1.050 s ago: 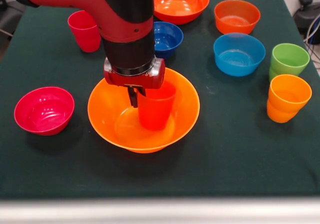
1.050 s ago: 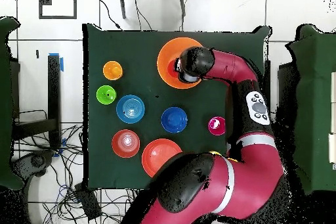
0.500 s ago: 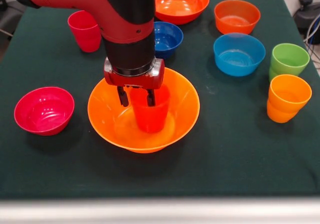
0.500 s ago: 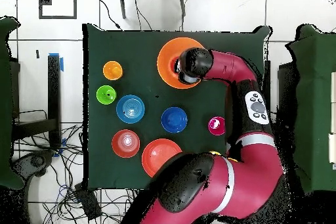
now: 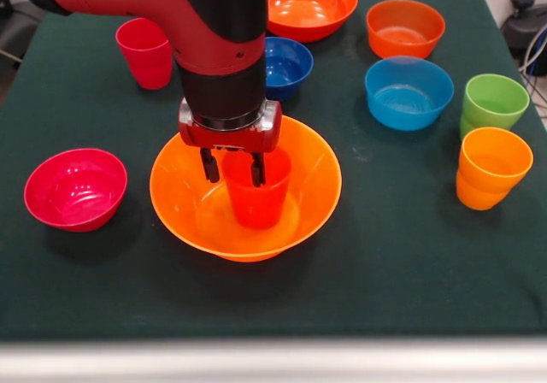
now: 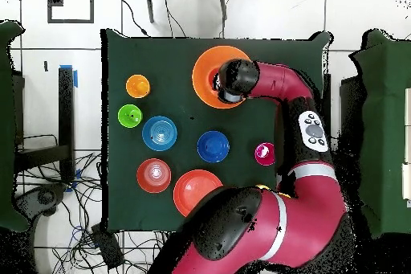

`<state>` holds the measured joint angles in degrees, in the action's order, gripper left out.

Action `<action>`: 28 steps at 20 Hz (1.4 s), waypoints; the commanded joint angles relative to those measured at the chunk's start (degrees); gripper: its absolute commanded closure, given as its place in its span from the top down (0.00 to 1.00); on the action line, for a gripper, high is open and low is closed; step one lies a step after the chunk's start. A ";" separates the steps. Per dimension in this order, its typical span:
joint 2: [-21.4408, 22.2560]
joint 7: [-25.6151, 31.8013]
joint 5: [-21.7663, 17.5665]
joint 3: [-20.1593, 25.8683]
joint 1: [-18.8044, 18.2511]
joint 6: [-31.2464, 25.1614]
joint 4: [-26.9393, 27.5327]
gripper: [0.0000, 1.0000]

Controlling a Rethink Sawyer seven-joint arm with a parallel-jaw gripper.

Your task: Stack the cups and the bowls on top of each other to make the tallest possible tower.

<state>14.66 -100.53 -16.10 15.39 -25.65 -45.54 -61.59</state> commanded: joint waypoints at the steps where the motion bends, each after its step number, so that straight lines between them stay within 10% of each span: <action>1: -0.02 14.25 -3.77 5.25 0.24 -3.41 0.54 1.00; 28: 5.96 9.79 -2.31 3.52 3.45 -10.89 -0.84 1.00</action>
<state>19.77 -100.53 -16.11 15.45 -24.46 -49.00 -61.61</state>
